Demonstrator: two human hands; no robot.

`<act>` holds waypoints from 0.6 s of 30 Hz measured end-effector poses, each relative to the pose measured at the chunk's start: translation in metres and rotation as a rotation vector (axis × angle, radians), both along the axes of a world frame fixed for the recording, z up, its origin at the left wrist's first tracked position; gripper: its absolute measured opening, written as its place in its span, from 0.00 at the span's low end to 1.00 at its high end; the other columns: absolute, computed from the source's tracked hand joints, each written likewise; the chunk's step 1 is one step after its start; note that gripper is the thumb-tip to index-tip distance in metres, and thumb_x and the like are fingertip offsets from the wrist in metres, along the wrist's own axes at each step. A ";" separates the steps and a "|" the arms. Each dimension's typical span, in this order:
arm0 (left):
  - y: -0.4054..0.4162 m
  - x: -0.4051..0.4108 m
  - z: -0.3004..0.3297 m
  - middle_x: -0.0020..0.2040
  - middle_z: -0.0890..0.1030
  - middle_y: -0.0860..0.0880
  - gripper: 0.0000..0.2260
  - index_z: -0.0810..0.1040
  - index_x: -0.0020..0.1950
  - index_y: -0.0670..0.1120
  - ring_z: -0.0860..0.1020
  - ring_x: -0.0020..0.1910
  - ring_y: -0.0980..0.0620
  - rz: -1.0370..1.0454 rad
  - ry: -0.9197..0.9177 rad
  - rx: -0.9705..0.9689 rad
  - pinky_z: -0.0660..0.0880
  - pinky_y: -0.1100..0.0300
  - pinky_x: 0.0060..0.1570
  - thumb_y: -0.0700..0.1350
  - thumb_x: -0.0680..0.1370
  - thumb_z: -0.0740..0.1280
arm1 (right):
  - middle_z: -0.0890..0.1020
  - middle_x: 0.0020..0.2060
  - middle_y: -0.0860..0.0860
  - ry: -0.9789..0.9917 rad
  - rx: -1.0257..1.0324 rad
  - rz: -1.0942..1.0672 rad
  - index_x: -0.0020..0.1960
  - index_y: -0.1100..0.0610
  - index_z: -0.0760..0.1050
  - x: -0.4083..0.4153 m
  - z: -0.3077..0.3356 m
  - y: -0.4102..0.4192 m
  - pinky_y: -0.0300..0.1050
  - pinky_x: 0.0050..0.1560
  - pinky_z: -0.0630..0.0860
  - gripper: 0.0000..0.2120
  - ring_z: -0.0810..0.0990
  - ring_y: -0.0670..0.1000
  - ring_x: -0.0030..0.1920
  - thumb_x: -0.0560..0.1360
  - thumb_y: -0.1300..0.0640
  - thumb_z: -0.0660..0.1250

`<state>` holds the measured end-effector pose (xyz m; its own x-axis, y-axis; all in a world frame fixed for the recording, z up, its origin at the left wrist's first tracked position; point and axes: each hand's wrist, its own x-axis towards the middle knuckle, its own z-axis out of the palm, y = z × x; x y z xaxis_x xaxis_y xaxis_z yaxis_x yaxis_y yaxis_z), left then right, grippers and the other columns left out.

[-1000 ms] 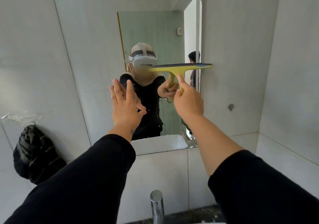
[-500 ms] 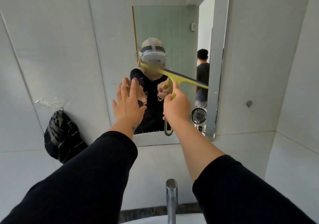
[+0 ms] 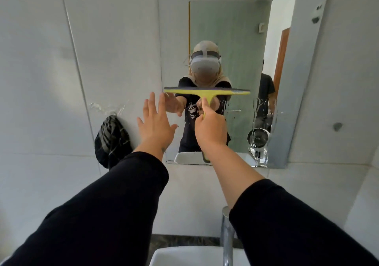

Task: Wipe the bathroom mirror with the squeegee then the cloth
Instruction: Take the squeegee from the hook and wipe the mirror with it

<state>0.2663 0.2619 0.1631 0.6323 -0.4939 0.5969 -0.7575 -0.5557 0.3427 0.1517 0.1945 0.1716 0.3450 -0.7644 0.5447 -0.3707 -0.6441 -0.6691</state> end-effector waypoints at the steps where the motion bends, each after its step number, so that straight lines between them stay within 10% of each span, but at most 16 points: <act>1: 0.000 0.000 -0.001 0.79 0.40 0.49 0.42 0.42 0.78 0.51 0.43 0.77 0.46 -0.004 0.004 -0.004 0.55 0.38 0.71 0.49 0.76 0.69 | 0.80 0.53 0.59 0.078 -0.053 0.002 0.75 0.43 0.58 -0.001 -0.002 0.002 0.45 0.42 0.68 0.26 0.78 0.59 0.52 0.80 0.61 0.54; 18: -0.044 -0.053 -0.020 0.78 0.39 0.48 0.41 0.41 0.78 0.52 0.42 0.77 0.45 -0.102 0.037 0.065 0.54 0.38 0.72 0.51 0.77 0.67 | 0.69 0.37 0.54 0.547 -0.458 -0.110 0.75 0.40 0.56 -0.074 -0.007 -0.051 0.48 0.36 0.66 0.34 0.70 0.57 0.38 0.77 0.69 0.52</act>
